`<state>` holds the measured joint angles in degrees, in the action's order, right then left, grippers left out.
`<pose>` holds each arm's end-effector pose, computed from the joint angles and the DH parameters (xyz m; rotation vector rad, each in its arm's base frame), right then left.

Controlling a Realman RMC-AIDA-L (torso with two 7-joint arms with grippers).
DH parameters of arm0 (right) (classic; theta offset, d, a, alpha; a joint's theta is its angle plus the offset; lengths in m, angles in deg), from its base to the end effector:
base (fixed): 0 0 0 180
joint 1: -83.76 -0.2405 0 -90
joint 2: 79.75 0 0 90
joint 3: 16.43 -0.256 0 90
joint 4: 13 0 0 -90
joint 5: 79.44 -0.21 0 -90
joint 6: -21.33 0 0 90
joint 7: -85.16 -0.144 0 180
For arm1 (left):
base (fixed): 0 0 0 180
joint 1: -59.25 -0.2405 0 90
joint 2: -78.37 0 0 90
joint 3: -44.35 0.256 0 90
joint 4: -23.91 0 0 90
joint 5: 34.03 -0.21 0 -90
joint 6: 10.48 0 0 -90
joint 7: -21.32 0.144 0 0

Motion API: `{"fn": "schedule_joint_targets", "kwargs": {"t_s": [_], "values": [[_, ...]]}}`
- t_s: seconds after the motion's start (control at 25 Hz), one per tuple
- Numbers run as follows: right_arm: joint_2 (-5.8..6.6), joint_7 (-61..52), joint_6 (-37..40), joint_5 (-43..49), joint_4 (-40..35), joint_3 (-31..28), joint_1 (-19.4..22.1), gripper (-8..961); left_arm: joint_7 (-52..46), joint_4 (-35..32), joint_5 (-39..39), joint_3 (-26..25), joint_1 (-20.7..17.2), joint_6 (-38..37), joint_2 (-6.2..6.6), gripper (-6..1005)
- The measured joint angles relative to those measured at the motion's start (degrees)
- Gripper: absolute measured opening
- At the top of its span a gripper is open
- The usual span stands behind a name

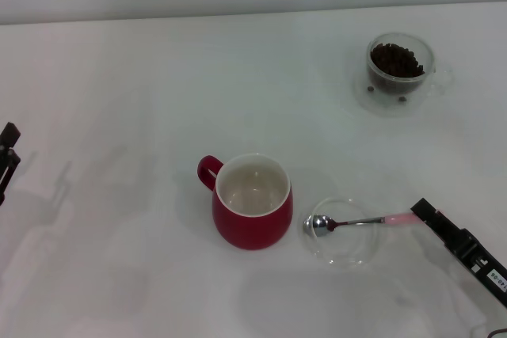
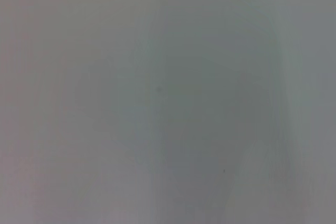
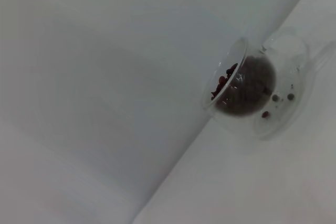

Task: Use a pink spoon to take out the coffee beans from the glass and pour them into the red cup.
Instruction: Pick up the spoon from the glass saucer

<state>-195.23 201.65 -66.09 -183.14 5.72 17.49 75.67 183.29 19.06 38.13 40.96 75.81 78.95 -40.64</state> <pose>0.3621 0.1476 -0.0608 -1.4962 1.6430 1.2716 -0.3465 0.2474 -0.0033 -1.8491 -0.3425 -0.7916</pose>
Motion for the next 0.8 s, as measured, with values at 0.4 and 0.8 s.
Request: {"fn": "schedule_joint_targets", "kwargs": {"t_s": [0.4, 0.8], "values": [[0.12, -0.6, -0.4, 0.3, -1.5, -0.1, -1.0, 161, 0.0, 0.0, 0.0, 0.0, -0.1, -0.1, -0.08, 560], [0.49, -5.9, -2.4, 1.0, -11.3, 0.4, -0.8, 154, 0.0, 0.0, 0.0, -0.1, -0.5, 0.0, -0.10, 561]]}}
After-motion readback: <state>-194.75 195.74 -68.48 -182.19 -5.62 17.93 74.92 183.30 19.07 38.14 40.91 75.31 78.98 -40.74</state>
